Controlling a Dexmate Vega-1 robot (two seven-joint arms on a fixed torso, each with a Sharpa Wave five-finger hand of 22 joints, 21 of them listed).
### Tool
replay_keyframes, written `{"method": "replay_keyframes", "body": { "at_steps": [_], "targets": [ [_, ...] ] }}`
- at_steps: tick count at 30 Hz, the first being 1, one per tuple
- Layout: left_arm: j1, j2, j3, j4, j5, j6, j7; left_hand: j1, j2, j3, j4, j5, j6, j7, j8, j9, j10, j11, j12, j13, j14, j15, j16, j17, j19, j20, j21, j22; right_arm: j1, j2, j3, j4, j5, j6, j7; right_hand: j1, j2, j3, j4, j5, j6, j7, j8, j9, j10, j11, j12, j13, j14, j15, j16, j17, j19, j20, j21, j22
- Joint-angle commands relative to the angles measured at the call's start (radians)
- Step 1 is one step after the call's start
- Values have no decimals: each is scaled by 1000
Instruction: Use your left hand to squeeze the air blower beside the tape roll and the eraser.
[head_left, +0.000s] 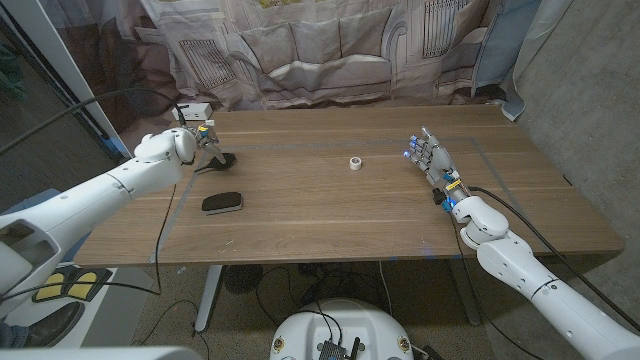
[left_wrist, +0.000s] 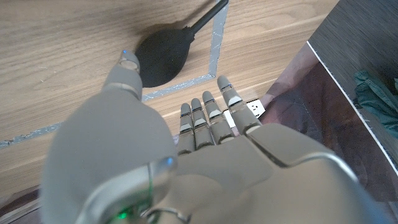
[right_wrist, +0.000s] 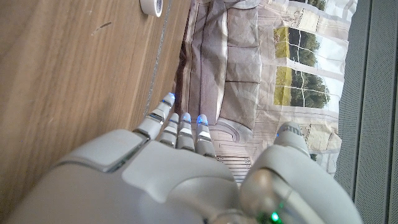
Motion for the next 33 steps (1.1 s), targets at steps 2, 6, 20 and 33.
{"method": "replay_keyframes", "body": {
  "at_steps": [2, 6, 20, 33],
  "targets": [
    [11, -43, 3, 57, -8, -13, 68, 18, 0, 5, 5, 3, 15, -2, 3, 4, 17, -2, 9, 3, 13, -4, 4, 2, 9, -1, 1, 6, 7, 2, -4, 4, 2, -7, 5, -3, 7, 3, -9, -4, 2, 9, -4, 2, 6, 2, -3, 5, 3, 9, -6, 5, -3, 6, -1, 3],
    [1, -57, 19, 83, -1, -18, 76, 24, 4, 6, 5, 2, 21, -5, 4, 4, 23, -1, 11, 3, 20, -7, 5, 2, 12, -1, 1, 6, 5, 0, -4, -2, 2, -11, 1, -3, 7, 3, -9, -4, 2, 9, -4, 2, 6, 3, -3, 5, 3, 8, -6, 5, -3, 6, -1, 3],
    [-12, -94, 42, 164, -20, -69, 116, 36, 5, 7, 4, 0, 41, -7, 7, 4, 40, -10, 15, 4, 36, -9, 6, 2, 20, 2, 1, 6, -14, -14, -2, -33, -6, -25, -19, -3, 8, 3, -9, -4, 2, 9, -4, 2, 7, 2, -3, 5, 2, 8, -6, 5, -3, 6, -1, 3],
    [-39, -128, 61, 232, -36, -99, 131, 82, 32, 25, -1, 0, 61, 7, 5, 5, 59, 6, 17, 6, 61, 1, 7, 3, 77, 19, 18, 7, -23, -11, -1, -41, -10, -27, -35, -3, 9, 2, -10, -4, 2, 9, -4, 2, 6, 2, -3, 5, 3, 9, -6, 5, -2, 6, -1, 3]
  ]
}}
